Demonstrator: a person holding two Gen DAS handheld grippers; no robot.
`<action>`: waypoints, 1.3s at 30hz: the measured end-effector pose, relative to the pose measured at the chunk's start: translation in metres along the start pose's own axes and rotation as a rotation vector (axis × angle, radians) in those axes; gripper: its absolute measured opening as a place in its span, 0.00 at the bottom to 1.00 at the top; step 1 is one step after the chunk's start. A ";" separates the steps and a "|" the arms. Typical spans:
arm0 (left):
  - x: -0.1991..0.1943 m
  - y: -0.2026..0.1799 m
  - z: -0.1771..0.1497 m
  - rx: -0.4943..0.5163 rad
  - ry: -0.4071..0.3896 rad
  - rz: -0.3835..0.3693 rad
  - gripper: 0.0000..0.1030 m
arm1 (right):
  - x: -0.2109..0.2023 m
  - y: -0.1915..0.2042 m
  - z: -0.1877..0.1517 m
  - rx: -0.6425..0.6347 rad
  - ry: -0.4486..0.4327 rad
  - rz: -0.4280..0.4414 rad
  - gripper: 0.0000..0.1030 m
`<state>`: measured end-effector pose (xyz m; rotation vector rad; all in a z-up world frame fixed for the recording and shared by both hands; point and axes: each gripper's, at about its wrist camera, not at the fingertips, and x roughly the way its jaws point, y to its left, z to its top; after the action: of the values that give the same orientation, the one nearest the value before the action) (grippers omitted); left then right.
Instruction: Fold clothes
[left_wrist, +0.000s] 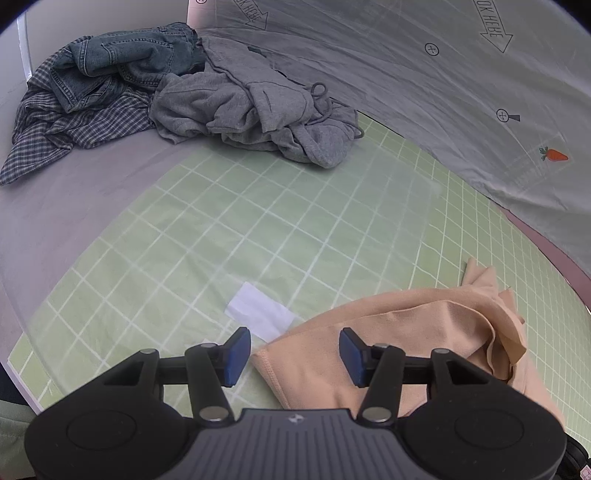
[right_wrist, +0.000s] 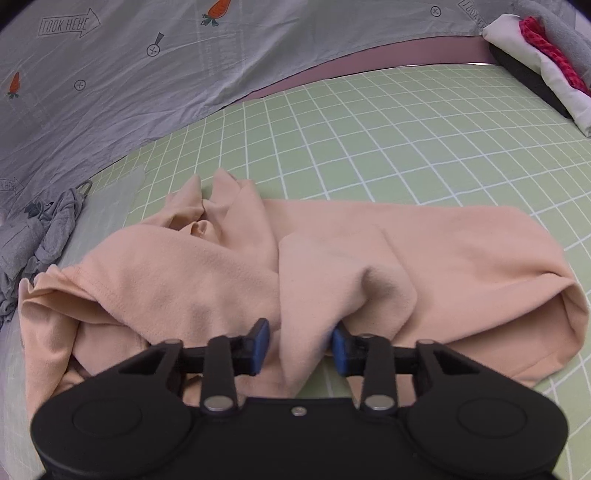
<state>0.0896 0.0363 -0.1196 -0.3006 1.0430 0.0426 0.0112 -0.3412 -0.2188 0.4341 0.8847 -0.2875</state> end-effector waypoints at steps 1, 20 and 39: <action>0.002 -0.003 0.001 -0.005 0.002 -0.003 0.53 | -0.005 -0.001 0.000 -0.015 -0.019 -0.004 0.11; 0.010 -0.111 -0.038 -0.064 0.014 -0.059 0.56 | -0.083 -0.254 0.045 0.108 -0.165 -0.488 0.07; 0.080 -0.191 -0.082 -0.124 0.252 -0.232 0.48 | -0.037 -0.270 0.059 0.181 0.014 -0.246 0.72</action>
<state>0.0945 -0.1773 -0.1838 -0.5484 1.2514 -0.1431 -0.0832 -0.6040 -0.2228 0.4953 0.9307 -0.5944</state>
